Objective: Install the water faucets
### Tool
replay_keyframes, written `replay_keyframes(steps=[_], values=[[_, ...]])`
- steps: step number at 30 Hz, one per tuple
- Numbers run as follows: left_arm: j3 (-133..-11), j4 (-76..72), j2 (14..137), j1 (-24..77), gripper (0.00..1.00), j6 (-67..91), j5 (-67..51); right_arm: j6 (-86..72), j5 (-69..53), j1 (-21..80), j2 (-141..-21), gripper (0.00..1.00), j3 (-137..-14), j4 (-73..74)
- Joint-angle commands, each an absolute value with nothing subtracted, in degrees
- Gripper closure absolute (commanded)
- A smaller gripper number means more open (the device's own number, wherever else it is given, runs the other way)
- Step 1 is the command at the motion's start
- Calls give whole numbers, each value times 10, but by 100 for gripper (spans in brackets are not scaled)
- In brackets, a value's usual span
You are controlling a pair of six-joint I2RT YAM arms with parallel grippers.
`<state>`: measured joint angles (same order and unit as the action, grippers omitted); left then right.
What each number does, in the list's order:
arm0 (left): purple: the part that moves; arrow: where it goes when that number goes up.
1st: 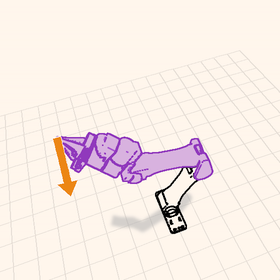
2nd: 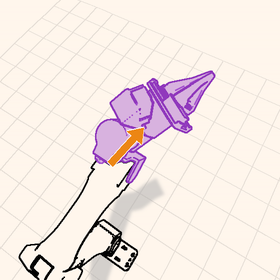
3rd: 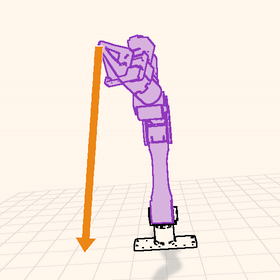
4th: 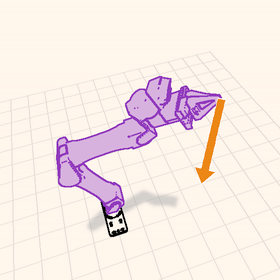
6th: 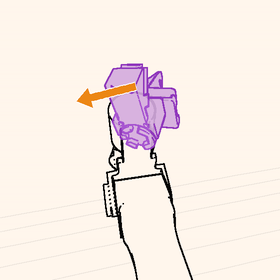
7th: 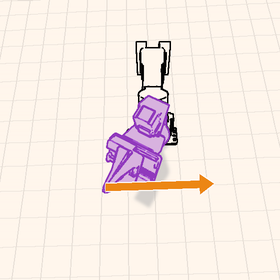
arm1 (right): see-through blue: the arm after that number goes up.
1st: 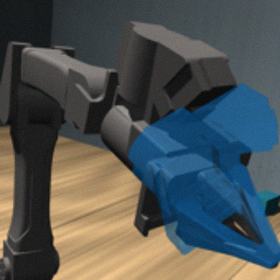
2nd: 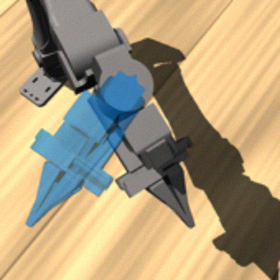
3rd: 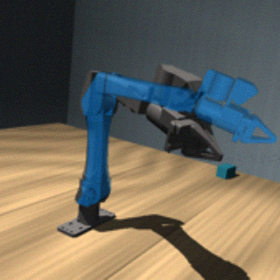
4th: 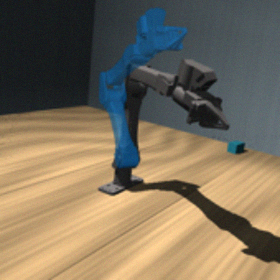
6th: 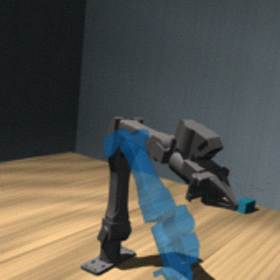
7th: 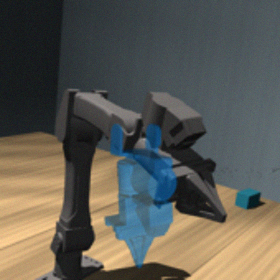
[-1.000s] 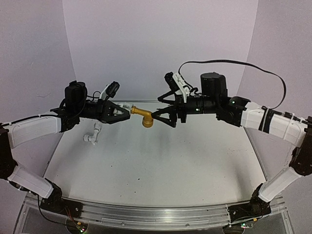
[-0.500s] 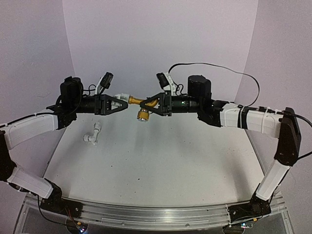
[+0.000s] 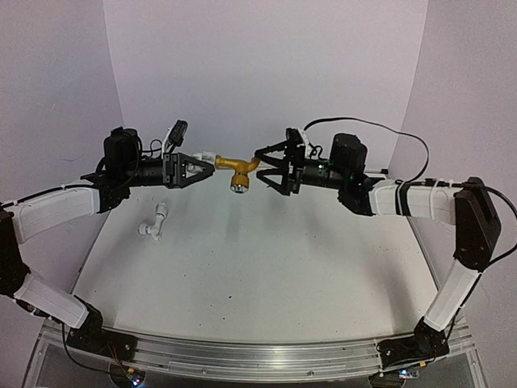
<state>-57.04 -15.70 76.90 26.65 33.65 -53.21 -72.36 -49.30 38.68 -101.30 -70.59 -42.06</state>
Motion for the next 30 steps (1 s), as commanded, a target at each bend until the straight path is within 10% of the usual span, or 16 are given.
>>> replay_keyframes(steps=[1, 11, 30], values=[[-604, -192, 789, 262, 100, 469, -619, -285, -414, 386, -894, 9, -726, -171], [-601, -192, 784, 259, 100, 520, -631, 594, -170, 494, -789, 2, -649, -10], [-600, -192, 784, 260, 100, 530, -655, 764, -156, 549, -937, 9, -665, -335]])
